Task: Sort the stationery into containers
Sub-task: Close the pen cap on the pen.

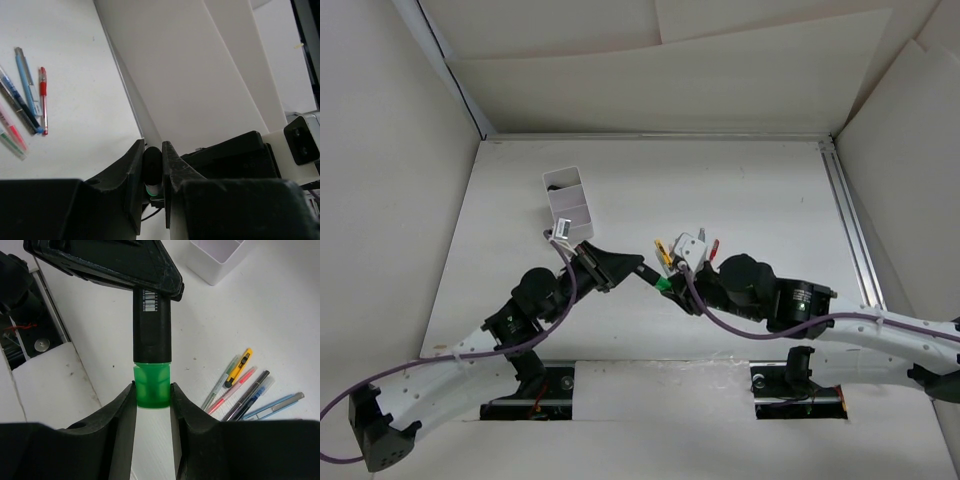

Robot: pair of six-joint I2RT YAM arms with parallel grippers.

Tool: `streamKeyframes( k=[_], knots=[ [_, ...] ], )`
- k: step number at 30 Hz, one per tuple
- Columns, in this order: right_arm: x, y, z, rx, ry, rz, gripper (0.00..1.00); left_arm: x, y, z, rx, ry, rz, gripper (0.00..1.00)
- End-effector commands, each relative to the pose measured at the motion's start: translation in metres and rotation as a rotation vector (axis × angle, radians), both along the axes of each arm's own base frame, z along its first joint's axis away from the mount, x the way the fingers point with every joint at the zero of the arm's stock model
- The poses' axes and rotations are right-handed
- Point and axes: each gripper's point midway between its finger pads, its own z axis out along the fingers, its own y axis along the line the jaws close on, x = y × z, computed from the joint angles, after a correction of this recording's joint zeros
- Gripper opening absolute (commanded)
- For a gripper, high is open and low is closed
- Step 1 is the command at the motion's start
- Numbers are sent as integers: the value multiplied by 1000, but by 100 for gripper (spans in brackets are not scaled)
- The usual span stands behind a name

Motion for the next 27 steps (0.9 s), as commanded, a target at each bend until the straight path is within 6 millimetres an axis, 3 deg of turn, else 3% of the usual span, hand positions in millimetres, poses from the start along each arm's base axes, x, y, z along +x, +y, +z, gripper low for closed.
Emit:
streamKeyframes(
  k=[1, 5, 9, 13, 21, 27],
  knots=[
    [9, 20, 159, 499, -167, -21, 21, -49, -22, -26, 26, 41, -269, 0],
    [-1, 18, 166, 531, -148, 22, 21, -53, -16, -12, -10, -23, -269, 0],
    [-7, 4, 170, 570, -136, 33, 21, -56, -12, 2, -52, -75, -268, 0],
    [-15, -1, 177, 597, -131, 63, 21, -59, -10, 5, -74, -97, -278, 0],
    [-6, 30, 173, 537, -139, 85, 21, -64, -18, 8, -68, -106, -320, 0],
    [-2, 37, 178, 518, -177, 88, 21, -64, -23, 4, -51, -92, -340, 0]
  ],
)
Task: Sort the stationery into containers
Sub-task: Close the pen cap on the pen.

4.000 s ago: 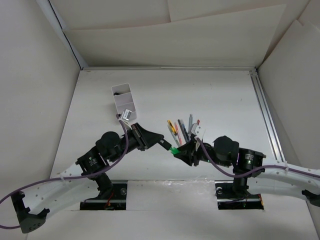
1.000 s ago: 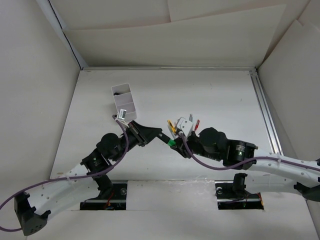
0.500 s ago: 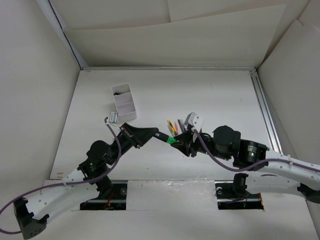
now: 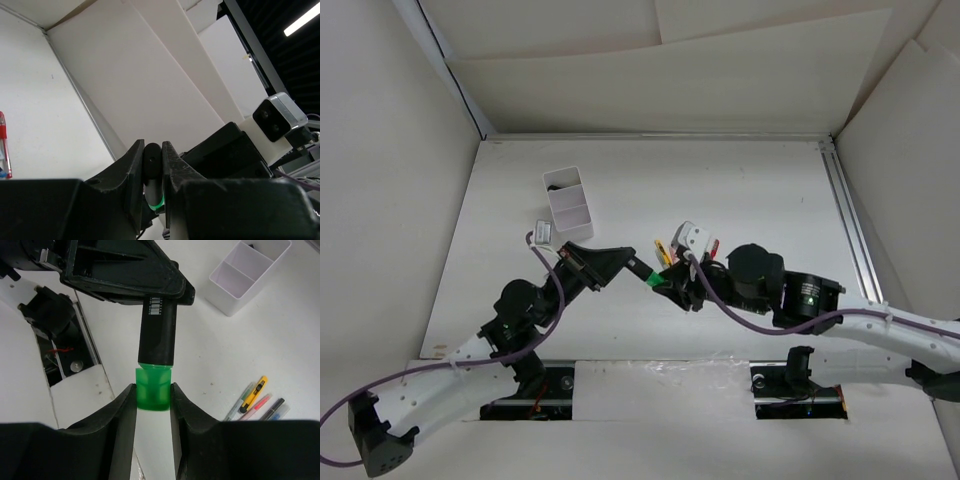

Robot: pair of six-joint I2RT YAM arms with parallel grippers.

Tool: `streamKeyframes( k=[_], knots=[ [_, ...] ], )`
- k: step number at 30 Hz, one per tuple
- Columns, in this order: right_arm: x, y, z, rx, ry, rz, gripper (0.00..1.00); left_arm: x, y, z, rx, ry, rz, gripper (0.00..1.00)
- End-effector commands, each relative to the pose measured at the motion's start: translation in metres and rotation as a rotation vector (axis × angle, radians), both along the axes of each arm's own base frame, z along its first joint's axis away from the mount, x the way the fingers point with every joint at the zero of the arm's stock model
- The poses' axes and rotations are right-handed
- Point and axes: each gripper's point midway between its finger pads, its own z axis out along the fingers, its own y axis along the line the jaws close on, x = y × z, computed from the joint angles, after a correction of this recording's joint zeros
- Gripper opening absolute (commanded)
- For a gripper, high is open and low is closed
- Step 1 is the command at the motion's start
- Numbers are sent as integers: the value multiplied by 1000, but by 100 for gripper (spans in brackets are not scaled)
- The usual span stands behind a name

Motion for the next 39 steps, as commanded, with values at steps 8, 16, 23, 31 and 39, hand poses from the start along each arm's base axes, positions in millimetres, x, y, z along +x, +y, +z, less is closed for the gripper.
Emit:
streamKeyframes(
  k=[8, 16, 23, 31, 39],
  knots=[
    [25, 26, 147, 394, -236, -57, 21, -59, -49, -51, 185, 87, -376, 0],
    [30, 11, 171, 436, -270, -111, 21, -57, -48, -64, 228, 116, -365, 0],
    [27, 18, 142, 389, -230, -86, 33, -49, -37, -51, 246, 106, -291, 0],
    [21, 15, 128, 379, -204, -64, 48, -45, -34, -51, 247, 124, -260, 0],
    [16, 5, 101, 341, -160, -64, 50, -40, -32, -51, 253, 135, -232, 0]
  ],
)
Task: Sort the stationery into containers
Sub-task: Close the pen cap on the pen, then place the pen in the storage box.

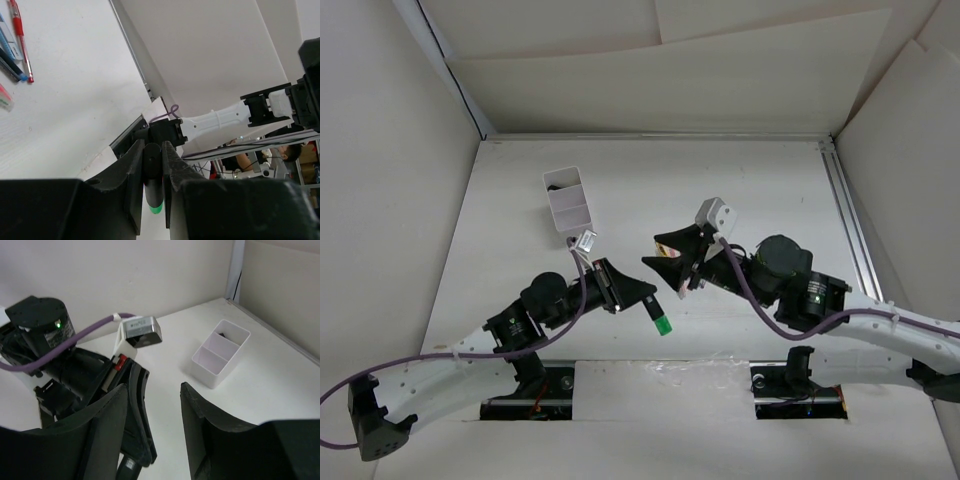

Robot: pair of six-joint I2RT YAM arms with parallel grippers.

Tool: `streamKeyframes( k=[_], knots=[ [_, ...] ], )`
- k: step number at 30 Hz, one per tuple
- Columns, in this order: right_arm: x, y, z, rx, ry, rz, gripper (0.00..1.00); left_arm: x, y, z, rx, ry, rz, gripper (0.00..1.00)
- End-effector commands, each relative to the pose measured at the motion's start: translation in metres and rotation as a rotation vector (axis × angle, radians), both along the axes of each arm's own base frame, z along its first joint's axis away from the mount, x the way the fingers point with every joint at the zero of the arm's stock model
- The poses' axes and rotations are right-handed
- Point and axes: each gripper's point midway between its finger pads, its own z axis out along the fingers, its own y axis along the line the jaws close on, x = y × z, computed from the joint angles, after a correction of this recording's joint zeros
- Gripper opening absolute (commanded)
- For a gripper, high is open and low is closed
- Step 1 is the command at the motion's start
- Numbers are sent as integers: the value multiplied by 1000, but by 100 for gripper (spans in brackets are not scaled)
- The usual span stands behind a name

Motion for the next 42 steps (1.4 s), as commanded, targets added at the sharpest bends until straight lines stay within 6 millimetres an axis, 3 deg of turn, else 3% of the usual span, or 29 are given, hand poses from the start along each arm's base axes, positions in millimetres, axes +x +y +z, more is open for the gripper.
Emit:
streamKeyframes(
  k=[1, 4, 5, 8, 9, 10, 13, 15, 18, 19, 24, 27, 28, 30, 32, 33, 35, 36, 39, 40, 42],
  knots=[
    [-4, -15, 10, 71, 7, -11, 52, -3, 1, 11, -28, -12, -9, 0],
    [-10, -25, -19, 17, 50, -1, 53, 0, 2, 13, -27, -12, 9, 0],
    [-12, -35, -19, 30, 61, -11, 53, 3, 4, 8, -4, -11, 25, 0],
    [-10, -59, -56, -29, 122, -76, 54, 12, 8, 9, 2, -11, 80, 0],
    [-10, -67, -53, -19, 120, -94, 56, 14, 9, 7, 10, -7, 96, 0],
    [-9, -74, -58, -14, 136, -114, 56, 17, 11, 18, -5, -17, 116, 0],
    [-6, -96, -76, -22, 164, -182, 57, 34, 17, 21, 42, -42, 208, 0],
    [-5, -102, -90, -41, 182, -208, 57, 44, 17, 34, 51, -68, 248, 0],
    [-1, -105, -105, -67, 209, -241, 57, 59, 21, 49, 66, -87, 328, 0],
    [-1, -102, -110, -69, 223, -242, 57, 67, 22, 45, 100, -92, 355, 0],
    [4, -97, -134, -83, 273, -280, 57, 106, 44, 57, 148, -101, 560, 0],
    [2, -92, -151, -107, 288, -262, 57, 128, 60, 53, 231, -107, 714, 0],
    [2, -92, -158, -122, 292, -264, 57, 133, 64, 63, 234, -124, 751, 0],
    [-1, -93, -154, -92, 295, -251, 57, 146, 75, 59, 295, -124, 850, 0],
    [-3, -96, -160, -95, 297, -240, 57, 159, 88, 72, 339, -140, 960, 0],
    [-3, -96, -160, -95, 297, -240, 57, 161, 86, 64, 372, -135, 956, 0],
    [-6, -96, -160, -85, 304, -229, 57, 171, 99, 77, 389, -146, 1041, 0],
    [-8, -97, -163, -83, 305, -218, 57, 177, 99, 73, 420, -148, 1051, 0],
    [-11, -100, -164, -65, 311, -206, 57, 202, 124, 73, 431, -124, 1095, 0],
    [-12, -102, -160, -49, 307, -203, 57, 220, 146, 71, 427, -112, 1152, 0],
    [-14, -103, -164, -55, 310, -195, 57, 236, 154, 66, 403, -97, 1109, 0]
  ],
)
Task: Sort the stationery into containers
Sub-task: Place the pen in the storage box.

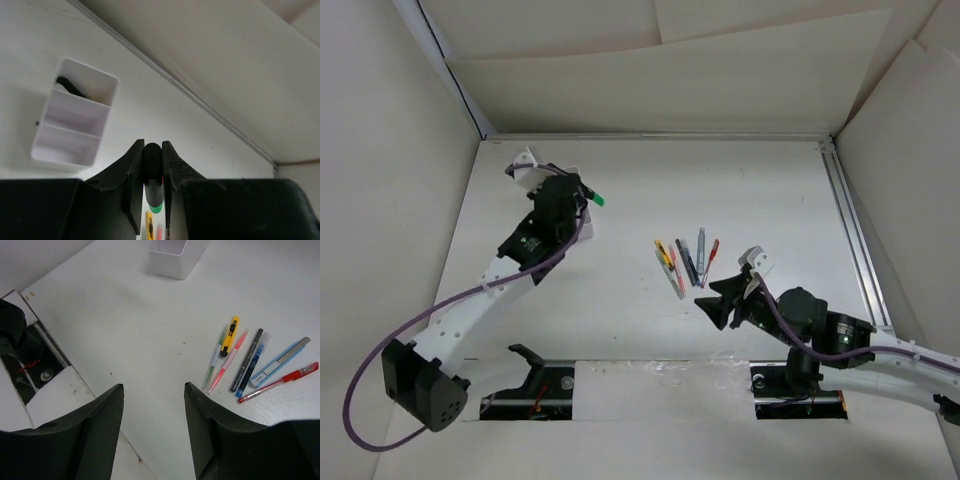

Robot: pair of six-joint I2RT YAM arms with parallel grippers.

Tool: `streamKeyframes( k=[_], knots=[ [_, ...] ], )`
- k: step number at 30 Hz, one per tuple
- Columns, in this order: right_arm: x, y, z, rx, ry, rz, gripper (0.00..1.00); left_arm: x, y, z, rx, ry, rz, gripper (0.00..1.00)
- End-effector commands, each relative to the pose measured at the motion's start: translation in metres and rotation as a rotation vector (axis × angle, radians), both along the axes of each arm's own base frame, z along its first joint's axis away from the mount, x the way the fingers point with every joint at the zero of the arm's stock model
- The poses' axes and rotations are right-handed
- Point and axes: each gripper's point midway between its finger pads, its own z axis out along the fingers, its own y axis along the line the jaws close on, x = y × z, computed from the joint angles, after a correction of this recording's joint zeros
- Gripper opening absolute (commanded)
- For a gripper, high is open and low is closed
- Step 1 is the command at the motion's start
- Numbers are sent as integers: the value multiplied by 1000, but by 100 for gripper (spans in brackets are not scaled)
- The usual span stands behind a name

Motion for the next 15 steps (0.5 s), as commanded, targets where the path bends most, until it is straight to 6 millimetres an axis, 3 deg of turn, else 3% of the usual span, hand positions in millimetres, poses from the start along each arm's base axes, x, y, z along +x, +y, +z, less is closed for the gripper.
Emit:
streamKeyframes(
  k=[1, 2, 6, 9, 13, 15],
  knots=[
    [-3, 0, 13, 73, -7, 14, 57, 29, 31, 9, -23, -23, 29, 0],
    [-3, 0, 13, 73, -7, 14, 57, 40, 49, 7, -29, -18, 62, 0],
    [-5, -1, 9, 65, -2, 23, 57, 65, 85, -13, -8, 18, 158, 0],
    [-6, 1, 7, 62, -8, 35, 57, 82, 95, -19, 10, 25, 206, 0],
    [-8, 6, 4, 47, -8, 58, 57, 100, 104, -11, 48, 5, 259, 0],
    [-7, 8, 5, 49, -9, 58, 57, 109, 106, -22, 73, 30, 282, 0]
  ],
)
